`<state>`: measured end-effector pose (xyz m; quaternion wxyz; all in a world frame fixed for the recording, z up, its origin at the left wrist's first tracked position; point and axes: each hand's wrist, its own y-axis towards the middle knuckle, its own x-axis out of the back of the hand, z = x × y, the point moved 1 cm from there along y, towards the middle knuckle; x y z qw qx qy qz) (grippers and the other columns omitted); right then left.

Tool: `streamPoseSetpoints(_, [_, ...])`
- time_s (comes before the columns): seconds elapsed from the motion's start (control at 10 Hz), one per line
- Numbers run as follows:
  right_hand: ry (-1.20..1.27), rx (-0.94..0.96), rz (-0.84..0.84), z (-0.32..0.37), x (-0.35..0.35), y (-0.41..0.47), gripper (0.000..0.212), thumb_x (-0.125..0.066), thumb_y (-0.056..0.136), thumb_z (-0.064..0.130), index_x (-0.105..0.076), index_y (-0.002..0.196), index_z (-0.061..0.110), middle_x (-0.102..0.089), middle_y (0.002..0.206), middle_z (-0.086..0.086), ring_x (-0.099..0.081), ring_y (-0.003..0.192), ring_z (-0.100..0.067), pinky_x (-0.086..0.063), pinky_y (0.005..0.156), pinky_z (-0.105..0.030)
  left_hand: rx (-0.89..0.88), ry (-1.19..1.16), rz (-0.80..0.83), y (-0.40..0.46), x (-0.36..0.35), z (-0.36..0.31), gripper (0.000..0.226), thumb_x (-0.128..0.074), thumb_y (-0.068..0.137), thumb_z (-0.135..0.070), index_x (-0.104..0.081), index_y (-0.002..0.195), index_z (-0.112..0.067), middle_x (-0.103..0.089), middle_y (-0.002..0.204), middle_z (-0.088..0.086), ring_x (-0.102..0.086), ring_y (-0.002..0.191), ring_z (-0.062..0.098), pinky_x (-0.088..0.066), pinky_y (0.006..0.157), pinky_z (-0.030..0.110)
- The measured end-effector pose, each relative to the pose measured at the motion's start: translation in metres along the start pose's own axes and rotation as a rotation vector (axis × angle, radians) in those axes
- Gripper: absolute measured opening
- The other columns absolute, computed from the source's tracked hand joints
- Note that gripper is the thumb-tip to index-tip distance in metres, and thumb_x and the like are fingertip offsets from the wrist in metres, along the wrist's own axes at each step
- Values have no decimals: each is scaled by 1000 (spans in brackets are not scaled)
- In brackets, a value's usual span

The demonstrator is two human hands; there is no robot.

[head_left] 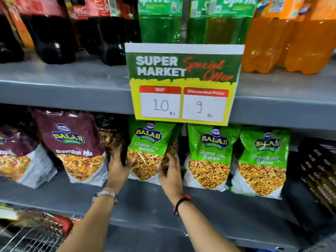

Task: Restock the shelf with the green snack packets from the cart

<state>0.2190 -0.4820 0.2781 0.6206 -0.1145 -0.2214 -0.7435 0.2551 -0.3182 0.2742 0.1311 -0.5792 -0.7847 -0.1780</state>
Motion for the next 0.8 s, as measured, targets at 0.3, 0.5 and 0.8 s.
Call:
streamPoseSetpoints(0.3, [-20,-111,-4,0,-19,10,70,-48,77,58,-39,124,7,-57,121,-20,-55,111,-34,-50,86,-42,-13,-133,125,1,-15,2,97,-58,52,-68,-44,124,-5,-56,123,20,-51,118,34,-41,99,44])
streamPoseSetpoints(0.5, [-65,-110,-93,-4,13,4,57,-57,83,18,-32,133,8,-52,131,-17,-51,117,-33,-45,86,-34,-46,-113,156,-18,-33,-26,73,-70,70,-32,-37,131,-8,-58,121,17,-53,113,28,-40,98,39])
streamPoseSetpoints(0.8, [-194,-25,-172,11,23,-7,59,-51,86,15,-21,137,10,-23,148,-15,-28,136,-30,-38,103,-37,-149,16,47,-27,-36,-31,64,-61,79,-10,-29,135,-11,-44,134,23,-41,124,37,-36,105,49])
